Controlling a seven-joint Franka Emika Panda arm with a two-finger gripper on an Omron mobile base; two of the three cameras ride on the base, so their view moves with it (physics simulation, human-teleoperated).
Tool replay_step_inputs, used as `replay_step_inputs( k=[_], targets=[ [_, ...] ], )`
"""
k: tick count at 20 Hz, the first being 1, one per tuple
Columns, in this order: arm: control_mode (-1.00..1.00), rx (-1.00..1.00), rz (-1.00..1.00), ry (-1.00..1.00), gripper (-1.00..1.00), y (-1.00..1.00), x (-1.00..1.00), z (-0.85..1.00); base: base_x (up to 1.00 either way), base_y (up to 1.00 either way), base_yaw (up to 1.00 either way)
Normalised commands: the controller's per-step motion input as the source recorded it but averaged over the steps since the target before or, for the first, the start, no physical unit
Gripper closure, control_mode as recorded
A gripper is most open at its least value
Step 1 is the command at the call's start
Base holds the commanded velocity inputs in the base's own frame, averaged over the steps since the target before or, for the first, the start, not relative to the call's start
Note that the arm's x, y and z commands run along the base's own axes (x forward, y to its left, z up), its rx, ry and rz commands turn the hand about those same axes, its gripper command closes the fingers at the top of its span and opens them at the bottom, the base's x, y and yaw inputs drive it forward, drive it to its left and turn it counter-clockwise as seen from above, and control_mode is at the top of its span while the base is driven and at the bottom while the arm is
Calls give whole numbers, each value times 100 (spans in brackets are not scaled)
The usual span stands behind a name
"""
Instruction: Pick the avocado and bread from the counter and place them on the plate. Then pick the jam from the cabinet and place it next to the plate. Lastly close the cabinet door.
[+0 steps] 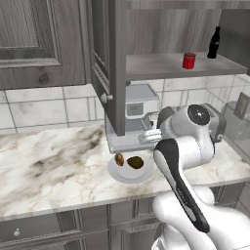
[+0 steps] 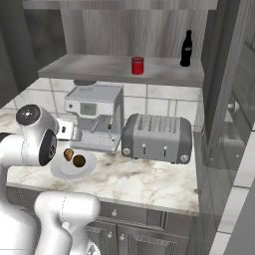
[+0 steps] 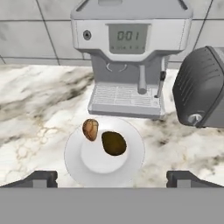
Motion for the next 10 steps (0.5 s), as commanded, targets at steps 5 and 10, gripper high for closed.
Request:
replay_step_inputs(
  k=[5,10],
  targets=[
    [-100,17,-5,-21,-100,-43,-48,83,0,0,0],
    [-100,14,-5,-19,-100,-35,-42,75,0,0,0]
  ],
)
